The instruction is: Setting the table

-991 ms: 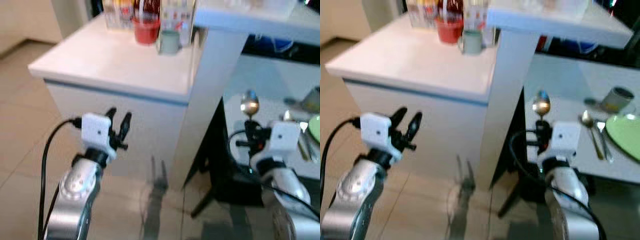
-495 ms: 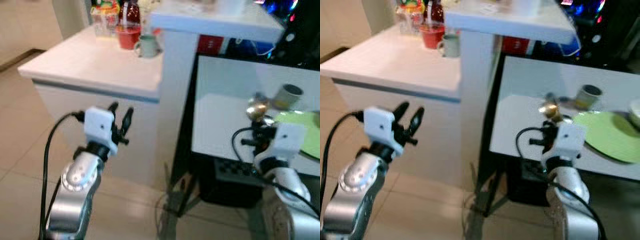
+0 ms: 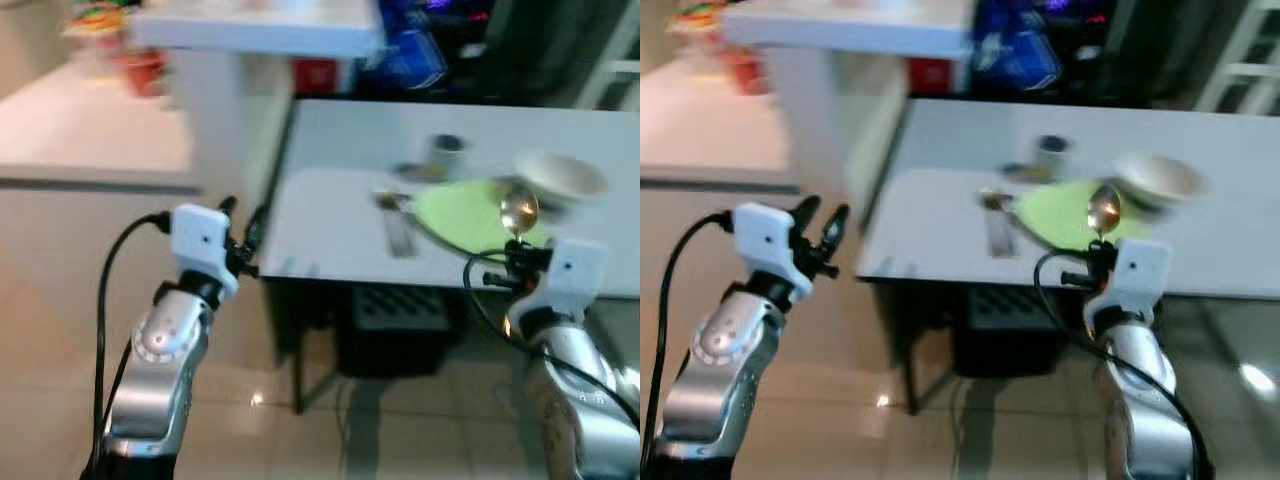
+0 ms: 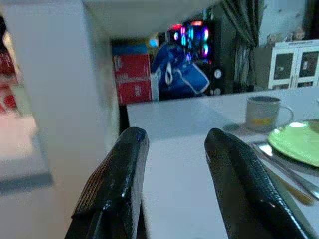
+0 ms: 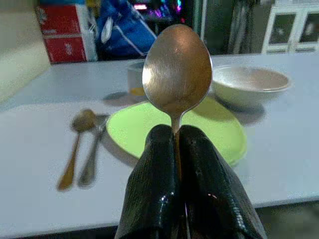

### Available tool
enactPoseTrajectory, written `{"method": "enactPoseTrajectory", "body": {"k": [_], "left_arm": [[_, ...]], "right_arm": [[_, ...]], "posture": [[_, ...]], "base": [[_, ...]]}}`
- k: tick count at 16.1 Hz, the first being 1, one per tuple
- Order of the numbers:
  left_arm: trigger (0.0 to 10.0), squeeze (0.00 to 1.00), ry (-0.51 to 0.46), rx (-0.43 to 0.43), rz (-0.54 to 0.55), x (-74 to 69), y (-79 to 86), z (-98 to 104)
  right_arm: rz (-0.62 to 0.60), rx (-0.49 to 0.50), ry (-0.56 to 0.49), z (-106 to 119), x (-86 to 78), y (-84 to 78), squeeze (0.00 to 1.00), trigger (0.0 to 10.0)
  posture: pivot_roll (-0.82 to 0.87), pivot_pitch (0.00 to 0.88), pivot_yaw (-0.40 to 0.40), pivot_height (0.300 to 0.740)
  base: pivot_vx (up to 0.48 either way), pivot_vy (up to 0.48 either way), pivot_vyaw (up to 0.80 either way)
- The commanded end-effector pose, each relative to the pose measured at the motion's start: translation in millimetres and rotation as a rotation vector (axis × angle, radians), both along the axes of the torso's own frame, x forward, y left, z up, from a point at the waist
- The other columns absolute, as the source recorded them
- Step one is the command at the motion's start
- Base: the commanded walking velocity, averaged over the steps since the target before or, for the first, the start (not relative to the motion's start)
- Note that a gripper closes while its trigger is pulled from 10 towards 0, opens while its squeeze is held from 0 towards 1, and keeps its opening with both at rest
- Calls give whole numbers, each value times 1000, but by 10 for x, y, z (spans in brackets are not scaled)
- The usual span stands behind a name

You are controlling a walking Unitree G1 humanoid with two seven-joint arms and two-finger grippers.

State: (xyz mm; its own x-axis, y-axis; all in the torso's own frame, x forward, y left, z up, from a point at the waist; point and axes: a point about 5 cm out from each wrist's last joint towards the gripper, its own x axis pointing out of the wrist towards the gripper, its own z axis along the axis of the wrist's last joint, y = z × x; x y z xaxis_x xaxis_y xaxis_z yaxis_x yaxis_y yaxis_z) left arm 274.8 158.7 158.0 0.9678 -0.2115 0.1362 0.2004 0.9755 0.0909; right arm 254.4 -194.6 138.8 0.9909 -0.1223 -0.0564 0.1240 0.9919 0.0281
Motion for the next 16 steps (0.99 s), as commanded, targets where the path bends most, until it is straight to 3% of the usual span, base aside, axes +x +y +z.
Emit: {"method": "enactPoseTrajectory", "body": {"k": [1,16], "left_arm": [[10000,0,13,-5,27,20,39,-29],[10000,0,-19,37,-23,34,-106,-29]], "right_arm": [[11,-13,-3,34,38,0,0,10000],[41,-80,-24,59,88,-53,0,10000]], "posture": [[26,0,8,740],[8,0,-8,740]], "base": [[0,-442,0],[0,-441,0]]}}
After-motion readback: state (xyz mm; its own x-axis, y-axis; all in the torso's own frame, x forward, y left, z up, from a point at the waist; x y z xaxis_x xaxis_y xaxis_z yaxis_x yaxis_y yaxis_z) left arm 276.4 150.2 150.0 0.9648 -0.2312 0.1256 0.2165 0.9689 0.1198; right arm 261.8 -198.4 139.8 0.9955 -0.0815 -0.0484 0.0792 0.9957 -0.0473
